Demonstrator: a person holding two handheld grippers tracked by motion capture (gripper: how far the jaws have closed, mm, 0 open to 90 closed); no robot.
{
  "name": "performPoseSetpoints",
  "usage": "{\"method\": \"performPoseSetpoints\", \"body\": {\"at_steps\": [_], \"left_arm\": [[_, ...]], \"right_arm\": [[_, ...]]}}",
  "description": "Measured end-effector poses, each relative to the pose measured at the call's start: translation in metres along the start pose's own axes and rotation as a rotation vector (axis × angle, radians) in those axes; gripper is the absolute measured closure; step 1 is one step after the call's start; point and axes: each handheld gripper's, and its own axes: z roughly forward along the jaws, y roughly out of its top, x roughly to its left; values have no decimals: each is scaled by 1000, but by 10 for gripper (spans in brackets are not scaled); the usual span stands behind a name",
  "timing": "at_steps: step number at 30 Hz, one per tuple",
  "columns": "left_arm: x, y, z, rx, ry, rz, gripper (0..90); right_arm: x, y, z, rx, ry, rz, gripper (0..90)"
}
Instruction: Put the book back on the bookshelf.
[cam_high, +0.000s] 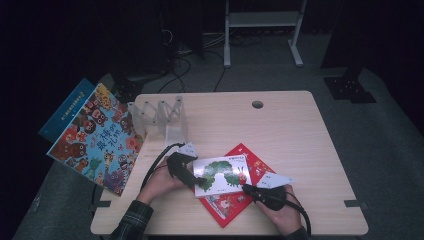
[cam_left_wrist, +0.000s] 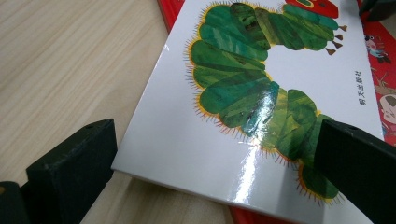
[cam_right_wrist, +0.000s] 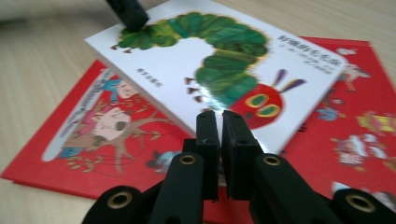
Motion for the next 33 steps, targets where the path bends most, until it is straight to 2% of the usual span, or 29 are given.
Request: {"method": "performPoseSetpoints", "body": {"at_steps": [9, 24, 31, 33], "left_arm": [[-4, -6, -5, -4, 3, -8, 0], [-17, -19, -14, -3, 7, -38, 0], [-16, -22, -14, -28, 0, -99, 0], [-15, -22, -13, -17, 6, -90, 0]], "right_arm": [[4, 0, 9, 21, 7, -19, 864], [-12, 8, 21, 28, -21, -18, 863], [2, 11, 21, 19, 22, -14, 858], [6, 13, 22, 21, 39, -10, 864]]}}
